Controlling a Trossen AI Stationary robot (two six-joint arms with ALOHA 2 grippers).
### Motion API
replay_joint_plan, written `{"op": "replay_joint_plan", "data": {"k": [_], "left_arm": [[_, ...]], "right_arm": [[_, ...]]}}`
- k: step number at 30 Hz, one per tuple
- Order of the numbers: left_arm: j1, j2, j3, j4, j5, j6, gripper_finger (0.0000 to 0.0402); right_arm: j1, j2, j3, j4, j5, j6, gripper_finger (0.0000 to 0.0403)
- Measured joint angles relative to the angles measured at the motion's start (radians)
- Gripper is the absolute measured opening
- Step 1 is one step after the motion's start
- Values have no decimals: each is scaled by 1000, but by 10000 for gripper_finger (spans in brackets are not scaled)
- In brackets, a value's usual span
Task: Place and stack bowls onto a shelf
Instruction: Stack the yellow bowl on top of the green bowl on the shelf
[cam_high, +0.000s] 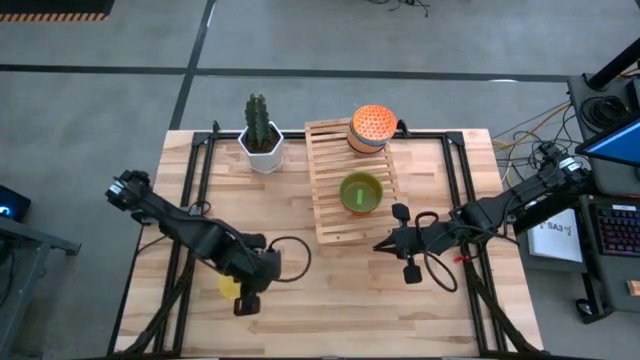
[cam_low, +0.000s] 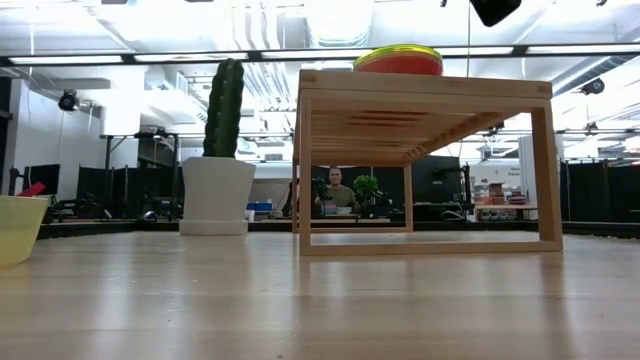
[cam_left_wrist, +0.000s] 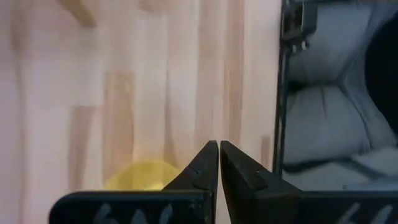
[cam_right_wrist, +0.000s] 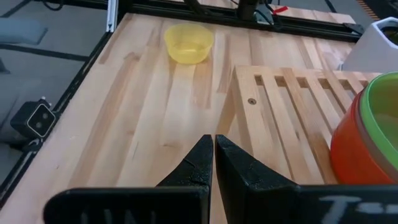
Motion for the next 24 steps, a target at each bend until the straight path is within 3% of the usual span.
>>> {"op": "replay_joint_plan", "data": {"k": [4, 8, 13, 17, 20, 24], "left_arm": [[-13, 1, 6, -6, -108, -97, 3], [-49, 1, -65, -2, -84, -212, 36], [-97, 1, -223, 52, -81, -395, 114], [-142, 1, -381, 270, -39, -416, 165], [-165, 2, -472, 354, -16, -419, 179], [-160, 2, -526, 283, -34, -462, 182]], "right_arm": [[0, 0, 0, -7, 0, 0, 9], [0, 0, 0, -7, 0, -3, 9], [0, 0, -2, -10, 0, -2, 9], [0, 0, -2, -9, -1, 14, 9], [0, 0, -3, -8, -1, 16, 9], [0, 0, -3, -5, 0, 27, 9]]}}
